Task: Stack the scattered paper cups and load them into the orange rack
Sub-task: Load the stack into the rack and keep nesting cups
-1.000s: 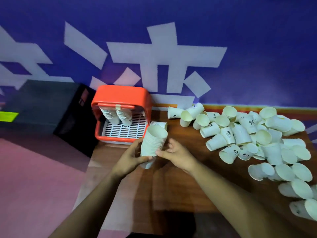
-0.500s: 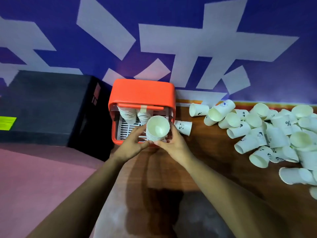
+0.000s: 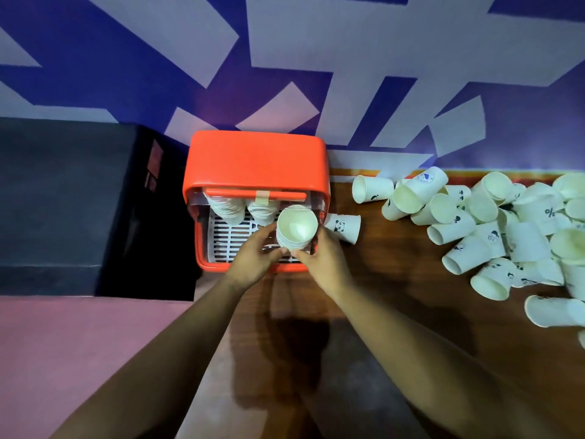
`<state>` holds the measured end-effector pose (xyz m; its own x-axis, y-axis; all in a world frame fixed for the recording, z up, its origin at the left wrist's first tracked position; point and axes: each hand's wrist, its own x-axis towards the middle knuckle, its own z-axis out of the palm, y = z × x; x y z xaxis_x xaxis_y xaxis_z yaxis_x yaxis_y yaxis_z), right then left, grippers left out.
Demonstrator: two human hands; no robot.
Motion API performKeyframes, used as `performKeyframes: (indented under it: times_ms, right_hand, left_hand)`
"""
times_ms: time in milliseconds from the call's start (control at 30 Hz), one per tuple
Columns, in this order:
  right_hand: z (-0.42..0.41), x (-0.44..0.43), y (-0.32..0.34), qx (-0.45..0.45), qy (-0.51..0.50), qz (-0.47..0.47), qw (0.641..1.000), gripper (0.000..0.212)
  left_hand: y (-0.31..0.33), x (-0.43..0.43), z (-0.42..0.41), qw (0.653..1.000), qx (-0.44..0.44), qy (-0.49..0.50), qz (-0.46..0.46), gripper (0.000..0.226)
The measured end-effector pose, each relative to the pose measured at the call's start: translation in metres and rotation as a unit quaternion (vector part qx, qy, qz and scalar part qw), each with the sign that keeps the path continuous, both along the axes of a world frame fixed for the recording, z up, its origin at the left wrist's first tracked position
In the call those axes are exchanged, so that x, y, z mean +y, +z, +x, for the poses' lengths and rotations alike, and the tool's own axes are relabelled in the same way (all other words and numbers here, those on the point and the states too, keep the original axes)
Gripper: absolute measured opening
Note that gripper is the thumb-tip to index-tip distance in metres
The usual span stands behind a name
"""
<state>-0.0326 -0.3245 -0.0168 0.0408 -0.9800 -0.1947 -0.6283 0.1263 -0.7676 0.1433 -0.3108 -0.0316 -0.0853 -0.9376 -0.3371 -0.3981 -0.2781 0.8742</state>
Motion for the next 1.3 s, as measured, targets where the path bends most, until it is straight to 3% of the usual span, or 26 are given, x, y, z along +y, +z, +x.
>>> performKeyframes:
  times_ms: [100, 300, 700, 933, 1033, 1133, 1200, 1300]
  right_hand:
    - [0.0, -0.003, -0.009, 0.082, -0.003, -0.03, 0.996, 0.057]
    - [0.005, -0.016, -0.014, 0.073, -0.013, -0.021, 0.997, 0.051]
    - [0.031, -0.028, -0.006, 0.181, -0.072, -0.02, 0.981, 0.044]
    - [0.035, -0.033, -0.002, 0.19, -0.084, 0.003, 0.978, 0.041]
    - [0.025, -0.029, -0.003, 0.165, -0.03, -0.006, 0.986, 0.036]
    - [-0.009, -0.011, 0.004, 0.112, 0.003, -0.071, 0.991, 0.029]
    - [-0.039, -0.002, 0.008, 0.106, -0.061, -0.112, 0.986, 0.019]
    - [-0.075, -0.008, 0.001, 0.112, -0.162, -0.052, 0.979, 0.029]
  left_hand:
    - [-0.003, -0.002, -0.006, 1.0, 0.001, 0.028, 0.009, 0.04]
    - [-0.005, -0.01, -0.012, 0.997, 0.031, 0.068, 0.029, 0.041]
    - [-0.005, -0.025, -0.032, 0.987, 0.096, 0.102, 0.08, 0.053]
    - [-0.007, -0.031, -0.038, 0.984, 0.089, 0.121, 0.095, 0.055]
    - [-0.008, -0.027, -0.033, 0.987, 0.063, 0.11, 0.095, 0.052]
    - [-0.005, -0.012, -0.031, 0.991, -0.008, 0.131, 0.033, 0.033]
    - [0.001, -0.001, -0.037, 0.991, -0.025, 0.126, -0.029, 0.02]
    - [0.012, 0.004, -0.057, 0.995, -0.038, 0.033, -0.085, 0.015]
